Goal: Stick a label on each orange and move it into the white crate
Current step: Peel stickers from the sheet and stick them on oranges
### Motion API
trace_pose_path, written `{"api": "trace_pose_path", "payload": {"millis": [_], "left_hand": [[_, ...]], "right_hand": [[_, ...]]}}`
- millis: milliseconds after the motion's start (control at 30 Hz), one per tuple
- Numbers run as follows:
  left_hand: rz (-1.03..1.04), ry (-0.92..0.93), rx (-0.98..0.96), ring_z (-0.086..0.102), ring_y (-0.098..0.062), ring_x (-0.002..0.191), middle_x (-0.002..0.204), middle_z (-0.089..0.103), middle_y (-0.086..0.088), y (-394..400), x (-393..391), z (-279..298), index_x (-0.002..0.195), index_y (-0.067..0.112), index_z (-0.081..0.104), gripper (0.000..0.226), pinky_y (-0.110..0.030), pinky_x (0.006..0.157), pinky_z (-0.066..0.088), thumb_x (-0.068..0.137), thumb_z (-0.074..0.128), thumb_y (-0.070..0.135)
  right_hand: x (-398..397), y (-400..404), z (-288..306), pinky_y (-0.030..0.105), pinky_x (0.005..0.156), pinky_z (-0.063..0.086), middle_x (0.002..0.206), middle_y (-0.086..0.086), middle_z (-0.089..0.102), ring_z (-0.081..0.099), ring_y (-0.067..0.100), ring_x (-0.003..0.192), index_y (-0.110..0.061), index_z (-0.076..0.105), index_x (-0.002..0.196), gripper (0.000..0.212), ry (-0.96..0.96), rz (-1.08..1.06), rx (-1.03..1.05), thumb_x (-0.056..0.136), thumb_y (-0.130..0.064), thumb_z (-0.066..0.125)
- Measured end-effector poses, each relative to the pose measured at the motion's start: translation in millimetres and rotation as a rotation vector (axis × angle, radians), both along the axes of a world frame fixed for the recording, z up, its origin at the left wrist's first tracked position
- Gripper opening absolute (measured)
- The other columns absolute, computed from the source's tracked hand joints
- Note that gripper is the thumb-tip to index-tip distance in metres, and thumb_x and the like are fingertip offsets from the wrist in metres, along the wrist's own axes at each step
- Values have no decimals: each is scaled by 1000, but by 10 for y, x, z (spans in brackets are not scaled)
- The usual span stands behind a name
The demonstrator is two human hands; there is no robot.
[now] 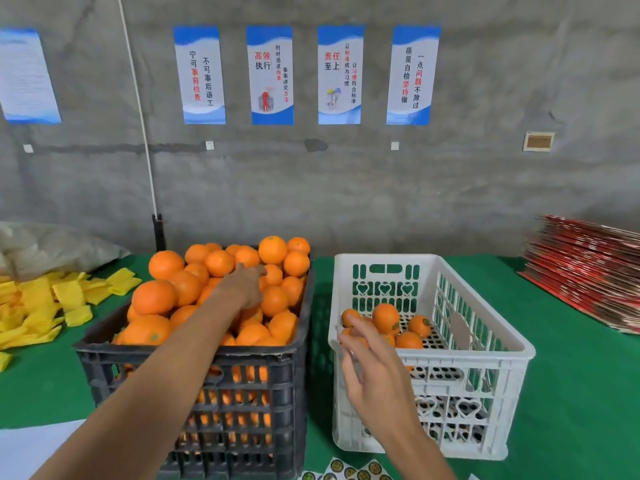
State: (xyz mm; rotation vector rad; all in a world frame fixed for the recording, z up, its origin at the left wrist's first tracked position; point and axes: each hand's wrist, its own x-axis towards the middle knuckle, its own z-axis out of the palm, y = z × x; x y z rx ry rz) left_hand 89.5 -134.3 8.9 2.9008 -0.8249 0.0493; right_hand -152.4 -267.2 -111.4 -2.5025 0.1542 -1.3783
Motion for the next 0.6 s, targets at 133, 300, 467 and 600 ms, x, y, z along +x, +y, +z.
{"api": "trace_pose_path", "payload": {"millis": [133, 300, 467, 600], "left_hand": [[-47, -49, -234, 57, -41, 126, 151, 41, -20, 31, 22, -6, 154, 25, 45, 65, -48, 103, 49, 95, 71, 12], [-284, -102, -885, 65, -15, 109, 122, 66, 3, 210, -788, -28, 144, 33, 53, 74, -34, 92, 54, 80, 90, 28], [-463, 285, -1257, 75, -3, 102, 115, 75, 20, 426, -1800, -451, 139, 34, 59, 76, -18, 84, 59, 69, 89, 41], [-456, 326, -1203, 77, -11, 101, 117, 76, 10, 525, -2109, -994, 142, 35, 58, 78, -28, 85, 62, 71, 86, 51]], "right_hand": [[-45, -35, -40, 44, 102, 54, 143, -1, 61, 60, 18, 129, -14, 75, 118, 27, -16, 6, 9, 92, -9, 72], [-92, 104, 130, 38, 114, 44, 152, -7, 51, 46, 7, 141, -14, 57, 145, 47, -41, 108, 151, 99, -22, 66], [-206, 357, 203, 26, 118, 36, 163, -15, 34, 33, 4, 149, -27, 28, 160, 85, -69, 242, 231, 91, -45, 74], [-382, 503, -138, 41, 108, 50, 159, -7, 40, 42, 10, 145, -28, 27, 159, 84, -67, 307, 255, 91, -44, 74]]}}
